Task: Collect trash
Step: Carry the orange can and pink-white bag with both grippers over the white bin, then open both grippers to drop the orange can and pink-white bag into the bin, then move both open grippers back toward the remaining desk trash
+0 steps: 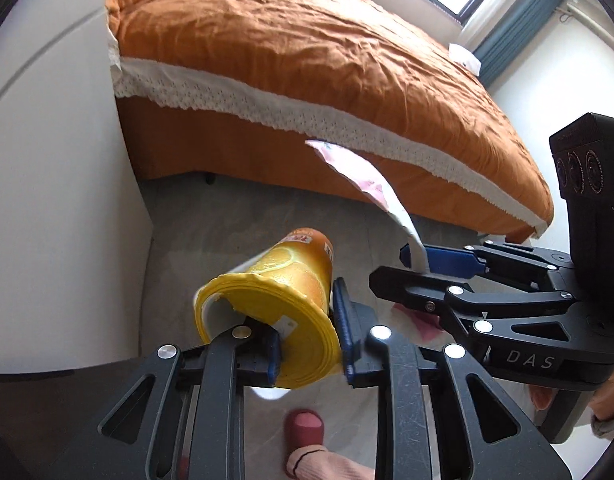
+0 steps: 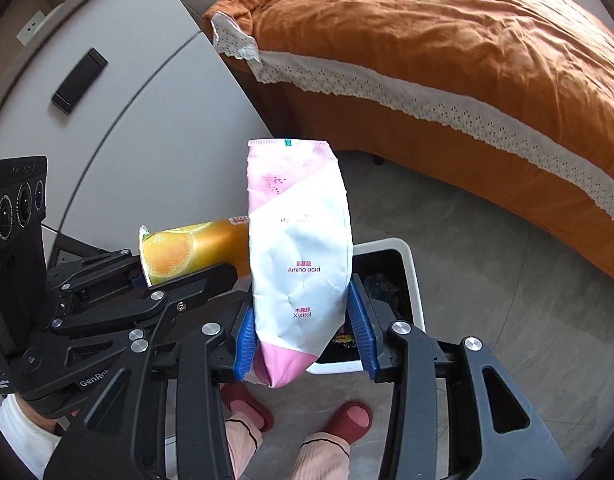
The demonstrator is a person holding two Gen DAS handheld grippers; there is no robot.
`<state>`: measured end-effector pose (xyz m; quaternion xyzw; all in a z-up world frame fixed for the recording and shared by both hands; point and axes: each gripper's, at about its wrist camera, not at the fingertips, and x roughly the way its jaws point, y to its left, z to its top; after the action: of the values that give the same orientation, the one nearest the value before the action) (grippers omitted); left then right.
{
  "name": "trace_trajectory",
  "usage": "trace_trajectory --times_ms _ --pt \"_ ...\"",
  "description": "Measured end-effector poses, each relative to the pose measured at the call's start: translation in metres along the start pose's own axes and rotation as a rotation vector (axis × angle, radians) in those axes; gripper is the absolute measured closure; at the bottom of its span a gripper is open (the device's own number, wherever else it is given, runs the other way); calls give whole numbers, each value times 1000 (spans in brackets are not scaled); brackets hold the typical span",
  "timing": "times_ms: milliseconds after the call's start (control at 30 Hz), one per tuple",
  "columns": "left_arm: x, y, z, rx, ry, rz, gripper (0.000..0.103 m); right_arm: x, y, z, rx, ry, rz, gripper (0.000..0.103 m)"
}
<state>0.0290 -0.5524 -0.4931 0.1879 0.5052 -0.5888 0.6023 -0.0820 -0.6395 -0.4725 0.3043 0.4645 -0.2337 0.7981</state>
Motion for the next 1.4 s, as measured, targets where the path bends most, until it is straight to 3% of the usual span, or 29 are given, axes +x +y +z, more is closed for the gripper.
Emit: trace_trajectory --times_ms 33,67,100,133,200,333,733,1000,1400 --pt "15 7 -3 -17 23 -8 72 14 -10 -4 14 5 -11 34" --pt "30 19 -9 -50 37 -14 50 27 -22 -8 37 27 -15 23" --pt "41 32 -14 -90 47 -3 33 39 -36 -12 71 47 -9 5" --pt "50 44 -19 -131 54 16 5 47 -48 -16 108 58 1 4" --pt "56 61 -27 -182 41 -20 5 61 -72 -24 172 78 1 4" --pt "61 71 -39 -196 48 11 5 70 -86 -33 184 98 -42 4" --pt "31 54 -25 -150 38 44 5 43 -54 -12 95 66 -34 4" --pt "-34 43 -6 -143 -6 51 5 -7 -27 7 93 20 -29 4" --pt "-149 -8 16 -93 -118 44 5 -103 33 28 78 -84 -9 4"
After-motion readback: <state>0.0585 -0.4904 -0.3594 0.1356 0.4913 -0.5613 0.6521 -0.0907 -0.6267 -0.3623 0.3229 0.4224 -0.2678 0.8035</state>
